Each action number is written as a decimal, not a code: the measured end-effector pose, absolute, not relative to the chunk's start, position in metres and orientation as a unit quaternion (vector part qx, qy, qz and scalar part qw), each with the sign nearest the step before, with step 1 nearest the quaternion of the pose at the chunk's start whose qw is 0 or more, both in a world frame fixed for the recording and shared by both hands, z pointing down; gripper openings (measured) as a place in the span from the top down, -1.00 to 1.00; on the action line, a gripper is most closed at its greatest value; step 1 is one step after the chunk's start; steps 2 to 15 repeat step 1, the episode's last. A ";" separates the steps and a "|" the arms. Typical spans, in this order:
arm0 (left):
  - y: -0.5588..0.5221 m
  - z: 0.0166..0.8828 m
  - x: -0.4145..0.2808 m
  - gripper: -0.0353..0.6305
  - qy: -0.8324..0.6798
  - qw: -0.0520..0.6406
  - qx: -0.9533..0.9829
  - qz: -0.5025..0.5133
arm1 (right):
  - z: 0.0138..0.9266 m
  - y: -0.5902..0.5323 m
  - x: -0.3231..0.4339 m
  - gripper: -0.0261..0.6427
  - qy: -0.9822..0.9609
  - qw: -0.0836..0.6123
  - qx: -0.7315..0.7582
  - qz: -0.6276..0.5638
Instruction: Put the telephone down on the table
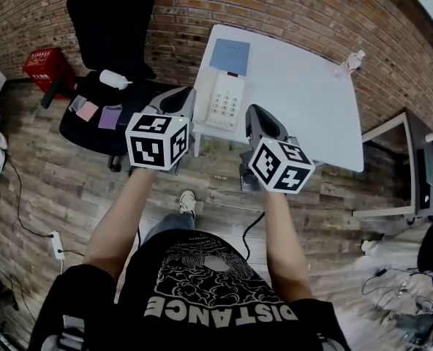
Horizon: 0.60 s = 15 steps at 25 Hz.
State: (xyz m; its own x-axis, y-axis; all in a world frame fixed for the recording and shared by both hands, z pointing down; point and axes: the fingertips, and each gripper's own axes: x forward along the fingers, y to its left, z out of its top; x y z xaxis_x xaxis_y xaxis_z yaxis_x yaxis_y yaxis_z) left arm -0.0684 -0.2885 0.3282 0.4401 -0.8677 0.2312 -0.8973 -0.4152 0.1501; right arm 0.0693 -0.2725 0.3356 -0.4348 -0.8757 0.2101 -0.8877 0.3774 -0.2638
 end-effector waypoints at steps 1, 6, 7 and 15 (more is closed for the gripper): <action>-0.287 0.329 -0.069 0.87 -0.526 0.127 0.839 0.059 | 0.336 -0.271 0.069 0.92 -0.830 0.018 0.531 0.171; -0.287 0.329 -0.069 0.87 -0.526 0.127 0.839 0.059 | 0.336 -0.271 0.069 0.92 -0.830 0.018 0.531 0.171; -0.287 0.329 -0.069 0.87 -0.526 0.127 0.839 0.059 | 0.336 -0.271 0.069 0.92 -0.830 0.018 0.531 0.171; -0.287 0.329 -0.069 0.87 -0.526 0.127 0.839 0.059 | 0.336 -0.271 0.069 0.92 -0.830 0.018 0.531 0.171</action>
